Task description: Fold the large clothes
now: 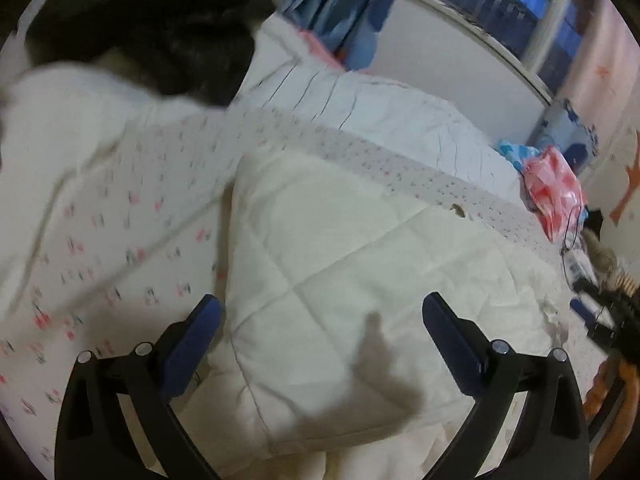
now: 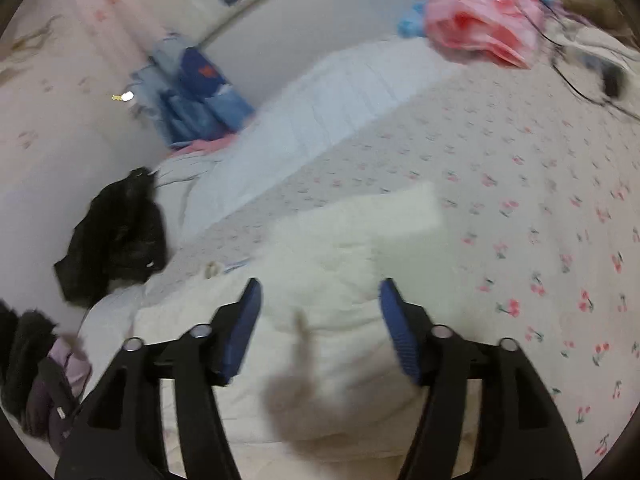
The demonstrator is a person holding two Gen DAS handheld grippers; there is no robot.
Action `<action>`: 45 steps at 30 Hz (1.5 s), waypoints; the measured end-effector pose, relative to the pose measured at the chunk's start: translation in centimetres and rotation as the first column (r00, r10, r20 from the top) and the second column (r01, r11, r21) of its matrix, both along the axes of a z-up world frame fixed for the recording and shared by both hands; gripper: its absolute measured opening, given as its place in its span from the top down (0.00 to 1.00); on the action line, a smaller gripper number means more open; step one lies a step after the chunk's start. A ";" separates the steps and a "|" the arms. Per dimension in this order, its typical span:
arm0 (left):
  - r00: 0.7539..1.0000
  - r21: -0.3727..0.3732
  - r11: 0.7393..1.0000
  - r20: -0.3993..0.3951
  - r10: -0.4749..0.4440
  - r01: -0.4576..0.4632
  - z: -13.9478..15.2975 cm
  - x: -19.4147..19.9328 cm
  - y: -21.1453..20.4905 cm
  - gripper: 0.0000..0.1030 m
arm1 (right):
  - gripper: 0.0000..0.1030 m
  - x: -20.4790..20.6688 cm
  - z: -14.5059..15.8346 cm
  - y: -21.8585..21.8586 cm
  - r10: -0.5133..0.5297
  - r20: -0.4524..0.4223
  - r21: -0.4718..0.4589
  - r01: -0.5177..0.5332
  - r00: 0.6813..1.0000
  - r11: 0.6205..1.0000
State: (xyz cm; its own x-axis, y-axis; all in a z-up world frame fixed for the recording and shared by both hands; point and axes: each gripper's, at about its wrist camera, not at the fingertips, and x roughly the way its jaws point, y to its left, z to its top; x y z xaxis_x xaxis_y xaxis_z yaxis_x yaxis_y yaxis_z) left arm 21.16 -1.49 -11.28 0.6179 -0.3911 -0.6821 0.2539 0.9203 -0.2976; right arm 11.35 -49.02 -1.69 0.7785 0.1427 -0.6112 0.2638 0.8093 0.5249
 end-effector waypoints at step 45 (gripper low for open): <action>0.829 -0.312 0.949 -0.516 -0.215 0.051 -6.1 -27.9 15.9 0.78 | 0.83 -35.9 -5.4 -0.9 0.419 -0.036 0.469 -0.355 0.907 0.809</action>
State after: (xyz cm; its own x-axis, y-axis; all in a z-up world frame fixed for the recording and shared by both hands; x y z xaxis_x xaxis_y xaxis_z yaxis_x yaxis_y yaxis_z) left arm -6.79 14.37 -17.34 0.1125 -0.6623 -0.7407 0.0915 0.7492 -0.6560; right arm -24.53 -49.87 -7.07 0.5178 0.6941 -0.5001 0.0701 0.5482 0.8334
